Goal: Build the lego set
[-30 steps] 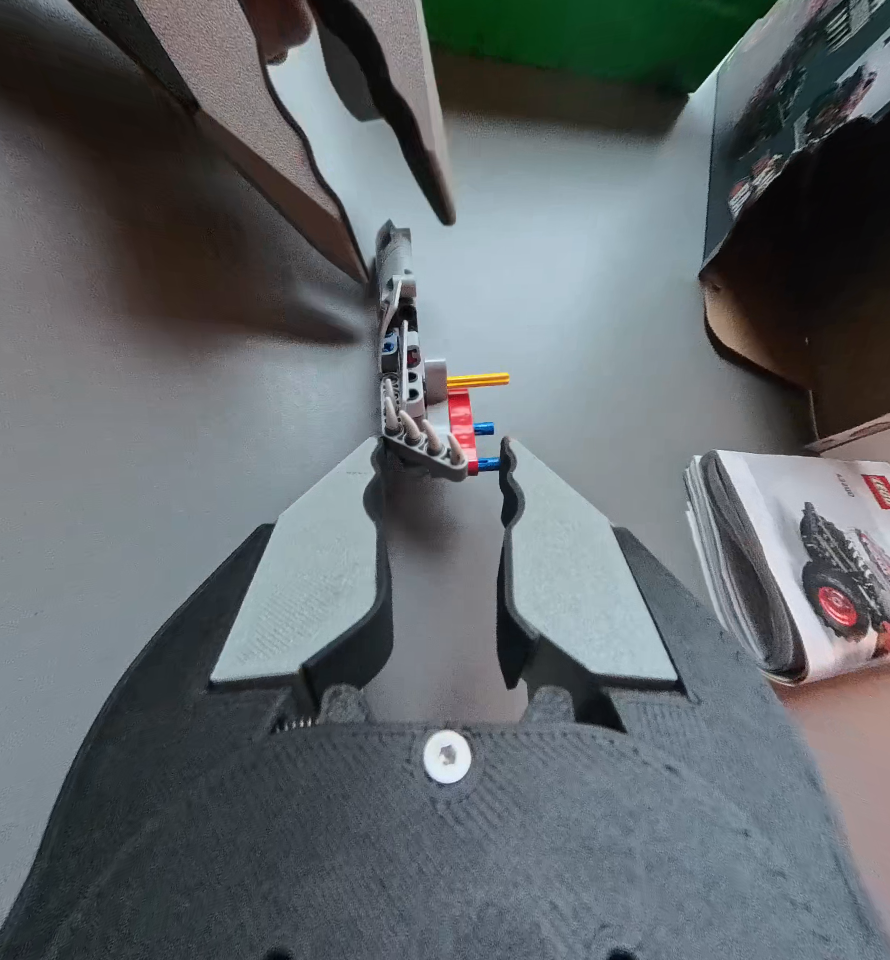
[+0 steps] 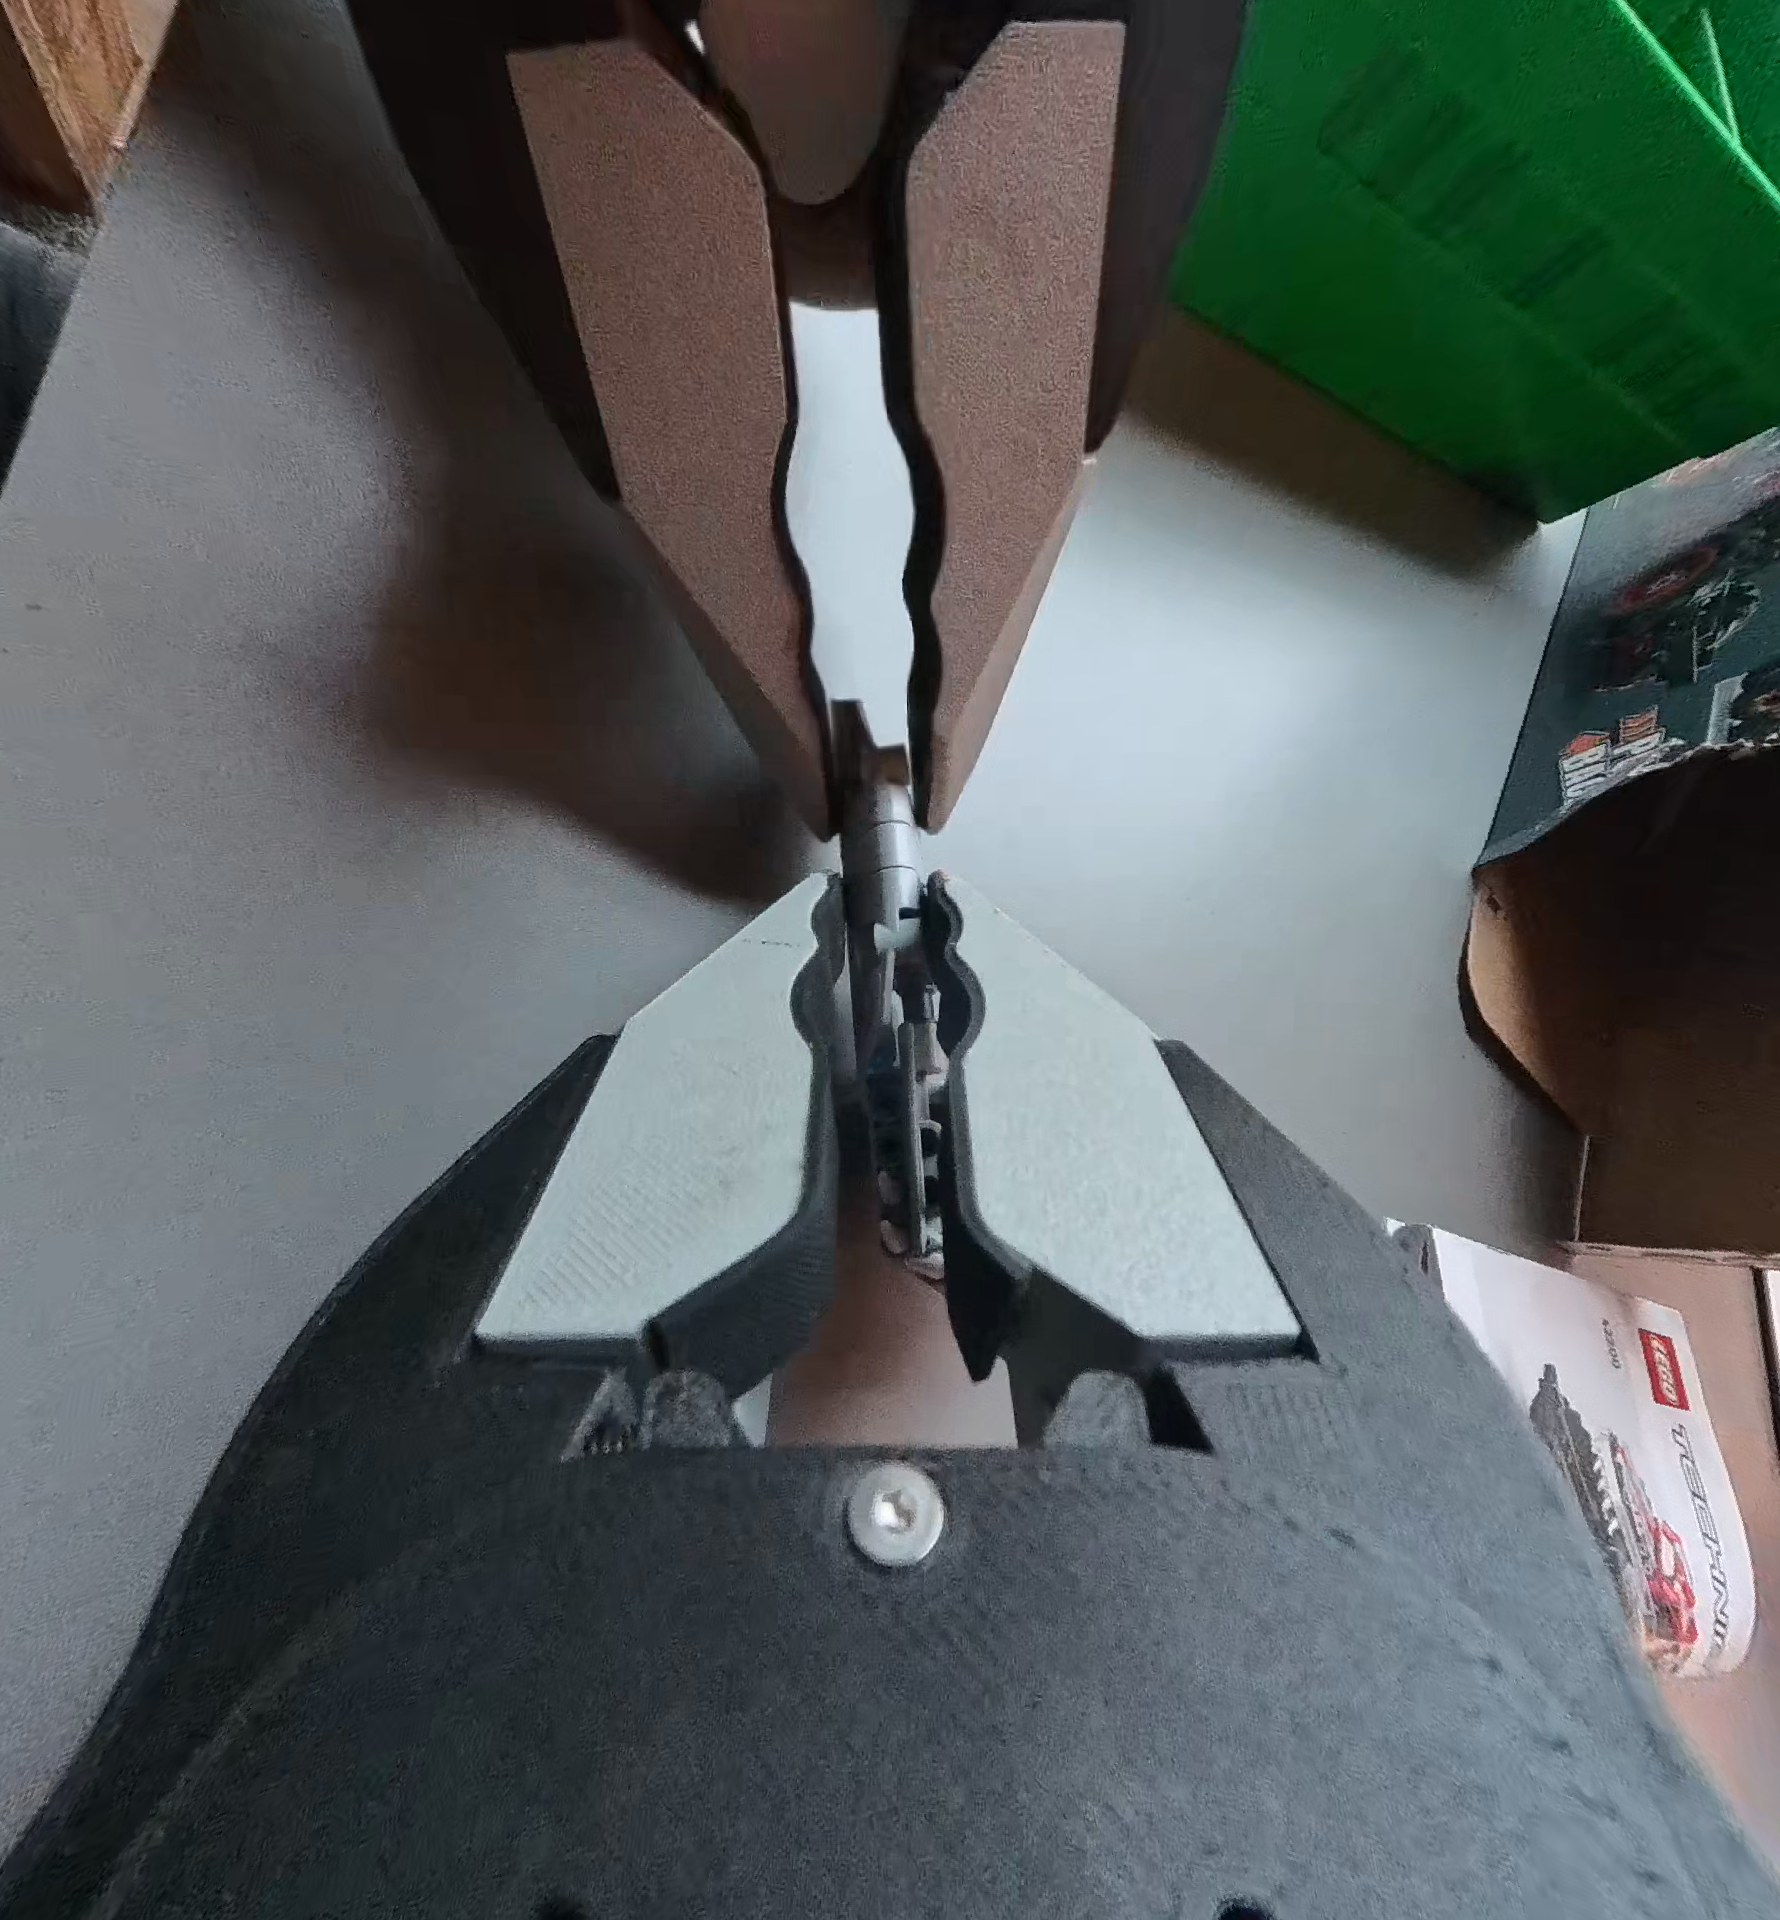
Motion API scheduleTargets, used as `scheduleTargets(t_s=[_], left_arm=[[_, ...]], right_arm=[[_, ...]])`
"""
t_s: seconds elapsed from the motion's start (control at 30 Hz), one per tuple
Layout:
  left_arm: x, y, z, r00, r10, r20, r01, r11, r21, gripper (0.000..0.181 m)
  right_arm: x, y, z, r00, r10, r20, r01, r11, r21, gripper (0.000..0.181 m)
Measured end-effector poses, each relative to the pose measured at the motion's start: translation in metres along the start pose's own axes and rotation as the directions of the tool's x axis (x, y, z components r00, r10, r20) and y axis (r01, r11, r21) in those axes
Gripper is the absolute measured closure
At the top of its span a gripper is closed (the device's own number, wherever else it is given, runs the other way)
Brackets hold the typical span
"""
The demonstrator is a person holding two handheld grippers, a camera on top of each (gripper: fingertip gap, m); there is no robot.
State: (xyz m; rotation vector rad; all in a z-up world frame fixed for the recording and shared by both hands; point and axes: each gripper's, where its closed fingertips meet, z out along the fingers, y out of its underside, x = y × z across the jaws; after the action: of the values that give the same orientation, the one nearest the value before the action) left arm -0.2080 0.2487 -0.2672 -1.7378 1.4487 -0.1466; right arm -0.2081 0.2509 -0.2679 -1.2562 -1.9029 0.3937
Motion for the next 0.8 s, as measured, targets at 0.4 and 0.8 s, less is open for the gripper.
scheduleTargets(t_s=[0.4,0.8], left_arm=[[0.010,-0.005,0.005,0.981,0.173,0.092,-0.177,0.984,0.034,0.169],[-0.007,0.005,-0.018,0.978,0.103,0.180,-0.122,0.988,0.099,0.169]], right_arm=[[-0.011,0.002,-0.007,0.991,-0.130,-0.028,0.130,0.991,0.009,0.170],[0.023,0.006,-0.032,0.998,0.041,-0.046,-0.034,0.990,0.137,0.170]])
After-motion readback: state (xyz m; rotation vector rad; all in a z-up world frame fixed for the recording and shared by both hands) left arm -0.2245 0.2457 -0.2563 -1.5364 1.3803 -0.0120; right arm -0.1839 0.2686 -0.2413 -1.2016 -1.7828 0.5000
